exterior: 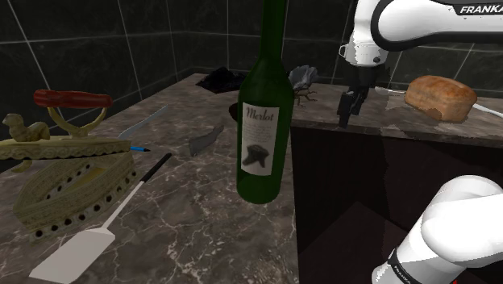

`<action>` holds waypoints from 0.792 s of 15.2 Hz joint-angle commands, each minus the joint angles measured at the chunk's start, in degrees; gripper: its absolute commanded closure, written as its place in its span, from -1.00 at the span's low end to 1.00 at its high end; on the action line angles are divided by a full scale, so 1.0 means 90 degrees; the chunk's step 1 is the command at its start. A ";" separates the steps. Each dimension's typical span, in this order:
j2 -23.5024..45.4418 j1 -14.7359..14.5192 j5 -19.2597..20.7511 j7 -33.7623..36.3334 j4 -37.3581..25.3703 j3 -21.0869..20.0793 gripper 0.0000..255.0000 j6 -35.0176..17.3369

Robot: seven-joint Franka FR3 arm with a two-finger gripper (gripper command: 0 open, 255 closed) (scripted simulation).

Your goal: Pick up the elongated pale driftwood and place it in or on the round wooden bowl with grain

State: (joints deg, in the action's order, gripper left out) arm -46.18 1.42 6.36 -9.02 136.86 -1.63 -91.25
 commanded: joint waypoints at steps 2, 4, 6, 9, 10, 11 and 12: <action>0.0012 0.0016 -0.0159 0.0352 -0.0016 -0.0169 -1.00 0.0072; 0.0078 0.0059 -0.0486 0.1052 -0.0083 -0.0510 -1.00 0.0193; 0.0196 0.0109 -0.0813 0.1756 -0.0195 -0.0846 -1.00 0.0284; 0.0467 0.0199 -0.1284 0.2816 -0.0443 -0.1333 -1.00 0.0366; 0.0581 0.0237 -0.1432 0.3168 -0.0545 -0.1493 -1.00 0.0379; 0.0705 0.0277 -0.1574 0.3521 -0.0657 -0.1650 -1.00 0.0384; 0.0840 0.0322 -0.1710 0.3873 -0.0778 -0.1806 -1.00 0.0384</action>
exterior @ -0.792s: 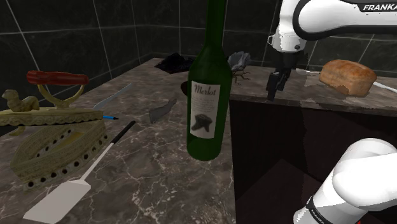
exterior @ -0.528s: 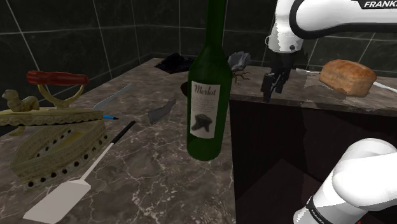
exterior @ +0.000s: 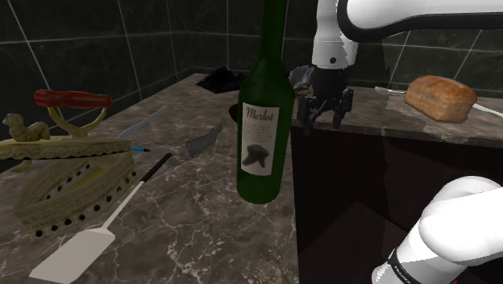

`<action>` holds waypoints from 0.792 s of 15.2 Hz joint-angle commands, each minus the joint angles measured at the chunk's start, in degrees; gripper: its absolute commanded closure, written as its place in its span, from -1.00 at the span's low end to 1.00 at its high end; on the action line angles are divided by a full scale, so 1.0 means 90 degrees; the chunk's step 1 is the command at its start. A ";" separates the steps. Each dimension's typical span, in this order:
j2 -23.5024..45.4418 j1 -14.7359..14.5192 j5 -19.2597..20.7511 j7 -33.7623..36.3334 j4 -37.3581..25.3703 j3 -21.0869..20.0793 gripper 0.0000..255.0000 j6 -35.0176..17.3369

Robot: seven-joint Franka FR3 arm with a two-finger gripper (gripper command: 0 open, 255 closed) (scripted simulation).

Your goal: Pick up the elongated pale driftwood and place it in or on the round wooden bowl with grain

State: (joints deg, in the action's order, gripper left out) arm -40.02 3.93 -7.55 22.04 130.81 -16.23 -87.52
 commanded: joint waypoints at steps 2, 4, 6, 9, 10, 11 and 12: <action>0.0454 0.0145 -0.0412 0.1125 -0.0373 -0.0491 -1.00 -0.0051; 0.0791 0.0256 -0.0621 0.1831 -0.0674 -0.0791 -1.00 -0.0094; 0.1162 0.0381 -0.0787 0.2538 -0.1006 -0.1089 -1.00 -0.0156; 0.1785 0.0574 -0.0938 0.3610 -0.1559 -0.1523 -1.00 -0.0282; 0.2011 0.0637 -0.0958 0.3971 -0.1757 -0.1665 -1.00 -0.0331; 0.2247 0.0696 -0.0962 0.4336 -0.1962 -0.1803 -1.00 -0.0382; 0.2492 0.0752 -0.0949 0.4703 -0.2173 -0.1939 -1.00 -0.0435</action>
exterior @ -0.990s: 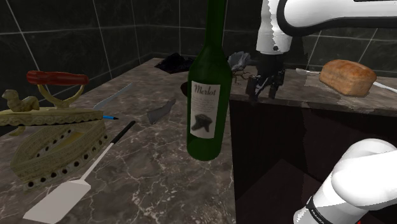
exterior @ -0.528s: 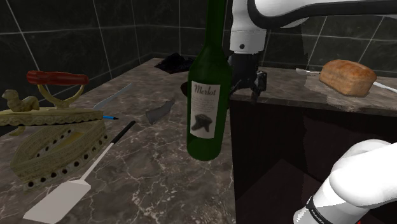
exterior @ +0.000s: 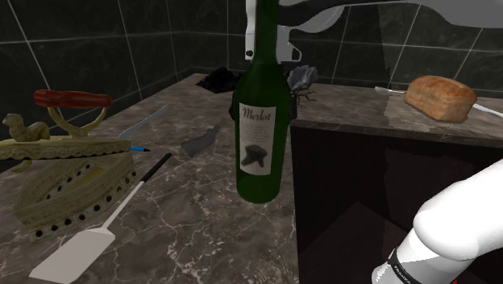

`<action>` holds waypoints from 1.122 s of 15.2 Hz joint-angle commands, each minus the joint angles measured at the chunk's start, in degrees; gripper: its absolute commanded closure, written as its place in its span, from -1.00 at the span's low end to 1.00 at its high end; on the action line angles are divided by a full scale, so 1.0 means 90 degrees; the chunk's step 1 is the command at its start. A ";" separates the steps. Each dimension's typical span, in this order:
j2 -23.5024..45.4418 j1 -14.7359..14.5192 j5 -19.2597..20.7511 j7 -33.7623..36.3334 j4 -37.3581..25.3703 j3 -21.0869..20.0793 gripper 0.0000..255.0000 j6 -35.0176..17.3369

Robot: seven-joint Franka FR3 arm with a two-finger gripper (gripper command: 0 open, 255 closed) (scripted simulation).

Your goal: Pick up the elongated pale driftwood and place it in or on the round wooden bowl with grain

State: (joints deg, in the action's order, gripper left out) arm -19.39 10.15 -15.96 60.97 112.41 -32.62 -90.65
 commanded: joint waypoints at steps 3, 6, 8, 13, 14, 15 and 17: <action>0.0991 0.0191 0.0135 0.1499 -0.0805 -0.0504 -1.00 -0.0248; 0.1866 0.0211 0.0451 0.2641 -0.1546 -0.0811 -1.00 -0.0388; 0.2477 0.0134 0.0734 0.3395 -0.2083 -0.0939 -1.00 -0.0450; 0.3091 -0.0067 0.1033 0.4137 -0.2495 -0.0953 -1.00 -0.0649; 0.3078 -0.0067 0.1023 0.4129 -0.2397 -0.0955 -1.00 -0.0737; 0.3066 -0.0068 0.1014 0.4121 -0.2301 -0.0958 -1.00 -0.0824; 0.3049 -0.0072 0.1000 0.4110 -0.2115 -0.0963 -1.00 -0.0998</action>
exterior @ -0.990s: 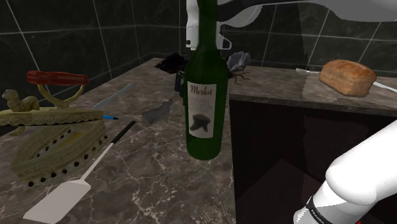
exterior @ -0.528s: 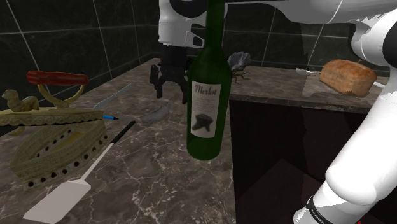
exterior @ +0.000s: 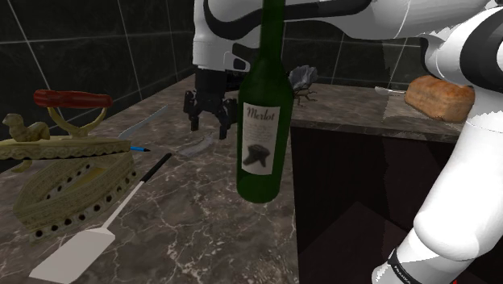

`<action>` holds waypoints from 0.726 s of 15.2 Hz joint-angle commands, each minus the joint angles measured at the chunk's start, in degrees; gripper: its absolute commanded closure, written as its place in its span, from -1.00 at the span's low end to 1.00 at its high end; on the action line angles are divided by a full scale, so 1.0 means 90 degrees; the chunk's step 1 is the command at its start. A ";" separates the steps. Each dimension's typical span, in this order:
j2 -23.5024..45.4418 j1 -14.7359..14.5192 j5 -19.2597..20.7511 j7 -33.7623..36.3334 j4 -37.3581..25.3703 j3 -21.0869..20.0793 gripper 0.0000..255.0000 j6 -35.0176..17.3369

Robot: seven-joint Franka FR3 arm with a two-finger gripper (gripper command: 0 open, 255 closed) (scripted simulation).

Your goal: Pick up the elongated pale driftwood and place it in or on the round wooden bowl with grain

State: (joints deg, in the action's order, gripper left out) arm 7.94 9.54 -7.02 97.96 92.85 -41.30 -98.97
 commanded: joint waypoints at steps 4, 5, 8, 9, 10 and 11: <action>0.0004 -0.0010 -0.0001 -0.0008 0.0200 -0.0005 -1.00 -0.0208; 0.0005 -0.0010 -0.0001 -0.0008 0.0200 -0.0005 -1.00 -0.0208; 0.0005 -0.0010 -0.0001 -0.0008 0.0200 -0.0005 -1.00 -0.0208; 0.0005 -0.0010 -0.0001 -0.0007 0.0199 -0.0005 -1.00 -0.0207; 0.0005 -0.0010 -0.0001 -0.0007 0.0199 -0.0005 1.00 -0.0207; 0.0005 -0.0010 -0.0001 -0.0007 0.0199 -0.0005 1.00 -0.0207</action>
State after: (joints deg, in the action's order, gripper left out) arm 7.98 9.45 -7.03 97.90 94.64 -41.34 -100.84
